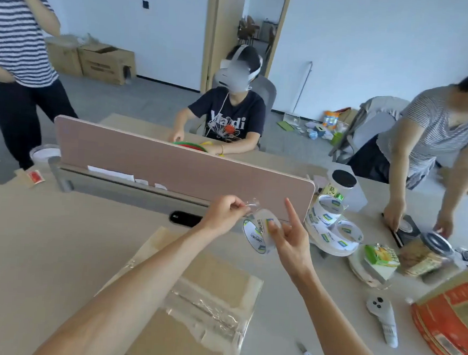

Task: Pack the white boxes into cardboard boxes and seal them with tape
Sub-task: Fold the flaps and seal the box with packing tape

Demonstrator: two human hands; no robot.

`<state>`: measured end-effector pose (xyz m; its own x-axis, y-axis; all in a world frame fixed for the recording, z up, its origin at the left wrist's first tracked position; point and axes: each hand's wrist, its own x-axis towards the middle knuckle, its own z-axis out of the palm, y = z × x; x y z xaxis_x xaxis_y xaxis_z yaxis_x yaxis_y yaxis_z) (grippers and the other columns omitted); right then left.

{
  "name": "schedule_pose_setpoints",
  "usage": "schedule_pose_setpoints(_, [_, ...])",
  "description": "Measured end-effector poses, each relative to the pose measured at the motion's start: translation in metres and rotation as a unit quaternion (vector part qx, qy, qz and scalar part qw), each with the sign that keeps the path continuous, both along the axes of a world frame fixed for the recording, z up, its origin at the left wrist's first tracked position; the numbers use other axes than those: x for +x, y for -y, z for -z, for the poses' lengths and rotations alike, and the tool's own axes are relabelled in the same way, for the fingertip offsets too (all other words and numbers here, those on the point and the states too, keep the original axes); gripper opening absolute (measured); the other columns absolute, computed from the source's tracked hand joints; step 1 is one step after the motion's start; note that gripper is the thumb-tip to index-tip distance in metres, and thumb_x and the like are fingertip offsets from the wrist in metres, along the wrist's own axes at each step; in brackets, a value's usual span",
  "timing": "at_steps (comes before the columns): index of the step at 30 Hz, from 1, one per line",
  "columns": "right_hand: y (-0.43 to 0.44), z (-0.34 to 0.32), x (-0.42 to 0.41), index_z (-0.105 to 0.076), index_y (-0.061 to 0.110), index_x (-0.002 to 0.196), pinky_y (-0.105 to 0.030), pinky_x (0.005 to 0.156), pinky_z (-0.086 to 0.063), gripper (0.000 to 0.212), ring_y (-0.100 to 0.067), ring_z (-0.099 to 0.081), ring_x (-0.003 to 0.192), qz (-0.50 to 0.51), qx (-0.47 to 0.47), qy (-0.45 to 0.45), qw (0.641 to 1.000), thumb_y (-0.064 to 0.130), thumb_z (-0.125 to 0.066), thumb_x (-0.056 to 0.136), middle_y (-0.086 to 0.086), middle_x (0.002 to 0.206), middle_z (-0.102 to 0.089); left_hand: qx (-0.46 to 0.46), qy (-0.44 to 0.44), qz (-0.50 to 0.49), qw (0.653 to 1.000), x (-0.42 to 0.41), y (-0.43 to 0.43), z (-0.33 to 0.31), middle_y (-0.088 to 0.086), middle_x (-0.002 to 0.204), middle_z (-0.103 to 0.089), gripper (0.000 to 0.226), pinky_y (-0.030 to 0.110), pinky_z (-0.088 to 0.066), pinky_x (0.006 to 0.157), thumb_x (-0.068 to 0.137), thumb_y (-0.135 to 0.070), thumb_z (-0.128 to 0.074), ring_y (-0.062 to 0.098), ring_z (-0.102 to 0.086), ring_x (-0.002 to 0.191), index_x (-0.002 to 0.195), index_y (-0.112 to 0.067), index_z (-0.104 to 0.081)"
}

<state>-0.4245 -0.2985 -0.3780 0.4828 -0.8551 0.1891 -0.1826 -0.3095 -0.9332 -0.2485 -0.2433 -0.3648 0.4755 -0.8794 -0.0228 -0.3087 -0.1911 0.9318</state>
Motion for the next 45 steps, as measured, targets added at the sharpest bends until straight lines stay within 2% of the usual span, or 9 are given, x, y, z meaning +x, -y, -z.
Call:
schedule_pose_setpoints(4, [0.023, -0.011, -0.005, -0.028, 0.026, 0.153, -0.015, 0.056, -0.032, 0.076, -0.010, -0.033, 0.055, 0.085, 0.000, -0.003, 0.996, 0.045, -0.056, 0.085, 0.008, 0.055, -0.030, 0.011, 0.023, 0.055, 0.998, -0.003, 0.049, -0.009, -0.004, 0.081, -0.067, 0.015, 0.036, -0.048, 0.087, 0.086, -0.033, -0.068, 0.016, -0.062, 0.083, 0.076, -0.023, -0.063])
schedule_pose_setpoints(8, [0.053, -0.012, -0.014, -0.029, 0.041, 0.150, -0.024, 0.063, -0.038, 0.075, -0.013, -0.043, 0.062, 0.129, 0.017, -0.011, 0.991, 0.054, -0.056, 0.082, -0.003, 0.062, -0.039, -0.010, 0.052, 0.080, 0.995, -0.013, 0.095, -0.015, -0.009, 0.074, -0.065, 0.017, 0.041, -0.051, 0.085, 0.077, -0.039, -0.067, 0.014, -0.059, 0.076, 0.068, -0.027, -0.061])
schedule_pose_setpoints(13, [0.089, -0.013, -0.012, -0.033, 0.039, 0.150, -0.024, 0.057, -0.035, 0.071, -0.007, -0.035, 0.051, 0.162, 0.044, -0.031, 0.985, 0.042, -0.052, 0.081, 0.011, 0.050, -0.031, -0.005, 0.125, 0.113, 0.986, -0.016, 0.138, -0.027, -0.011, 0.075, -0.061, 0.012, 0.008, -0.037, 0.062, 0.090, -0.018, -0.065, 0.005, -0.054, 0.070, 0.082, -0.010, -0.067])
schedule_pose_setpoints(18, [0.110, -0.014, -0.005, -0.041, 0.042, 0.142, -0.030, 0.064, -0.042, 0.059, -0.012, -0.041, 0.056, 0.192, 0.088, -0.049, 0.976, 0.025, -0.054, 0.088, 0.007, 0.057, -0.039, -0.035, 0.205, 0.117, 0.971, -0.016, 0.162, -0.049, -0.008, 0.080, -0.070, 0.011, 0.025, -0.046, 0.071, 0.088, -0.026, -0.066, 0.009, -0.062, 0.078, 0.078, -0.021, -0.068])
schedule_pose_setpoints(22, [0.122, -0.016, 0.002, -0.040, 0.024, 0.144, -0.036, 0.086, -0.047, 0.059, -0.022, -0.062, 0.091, 0.204, 0.119, -0.059, 0.970, 0.020, -0.055, 0.087, -0.006, 0.094, -0.067, -0.021, 0.211, 0.111, 0.971, -0.015, 0.175, -0.050, -0.009, 0.083, -0.070, 0.009, 0.026, -0.045, 0.073, 0.088, -0.027, -0.066, 0.011, -0.062, 0.086, 0.080, -0.022, -0.068])
schedule_pose_setpoints(25, [0.119, -0.018, 0.002, -0.045, 0.011, 0.135, -0.038, 0.093, -0.043, 0.046, -0.032, -0.056, 0.115, 0.218, 0.142, -0.038, 0.965, 0.018, -0.056, 0.091, -0.020, 0.122, -0.061, 0.003, 0.209, 0.119, 0.971, -0.012, 0.189, -0.049, -0.006, 0.089, -0.068, 0.008, 0.026, -0.043, 0.072, 0.088, -0.027, -0.065, 0.013, -0.061, 0.089, 0.085, -0.020, -0.067])
schedule_pose_setpoints(30, [0.119, -0.003, 0.007, -0.041, 0.018, 0.143, -0.040, 0.107, -0.039, 0.054, -0.019, -0.051, 0.117, 0.240, 0.185, -0.016, 0.953, 0.030, -0.056, 0.093, -0.005, 0.135, -0.054, 0.011, 0.249, 0.141, 0.958, -0.018, 0.207, -0.046, -0.006, 0.088, -0.065, 0.024, 0.030, -0.044, 0.072, 0.081, -0.042, -0.072, 0.015, -0.059, 0.087, 0.081, -0.019, -0.067])
schedule_pose_setpoints(42, [0.133, 0.022, 0.018, -0.039, 0.026, 0.144, -0.047, 0.109, -0.041, 0.073, -0.019, -0.053, 0.125, 0.242, 0.221, -0.021, 0.944, 0.051, -0.056, 0.078, 0.003, 0.138, -0.055, 0.007, 0.335, 0.085, 0.938, -0.024, 0.227, -0.021, 0.001, 0.111, -0.061, 0.031, 0.029, -0.034, 0.073, 0.088, -0.049, -0.062, 0.021, -0.050, 0.113, 0.085, -0.018, -0.067])
schedule_pose_setpoints(45, [0.135, 0.024, 0.018, -0.041, 0.023, 0.141, -0.045, 0.107, -0.042, 0.061, -0.021, -0.055, 0.119, 0.233, 0.223, -0.019, 0.946, 0.044, -0.058, 0.086, 0.001, 0.126, -0.059, 0.022, 0.423, 0.102, 0.900, -0.024, 0.227, -0.018, 0.002, 0.109, -0.061, 0.035, 0.033, -0.036, 0.076, 0.093, -0.053, -0.050, 0.025, -0.049, 0.110, 0.090, -0.021, -0.061])
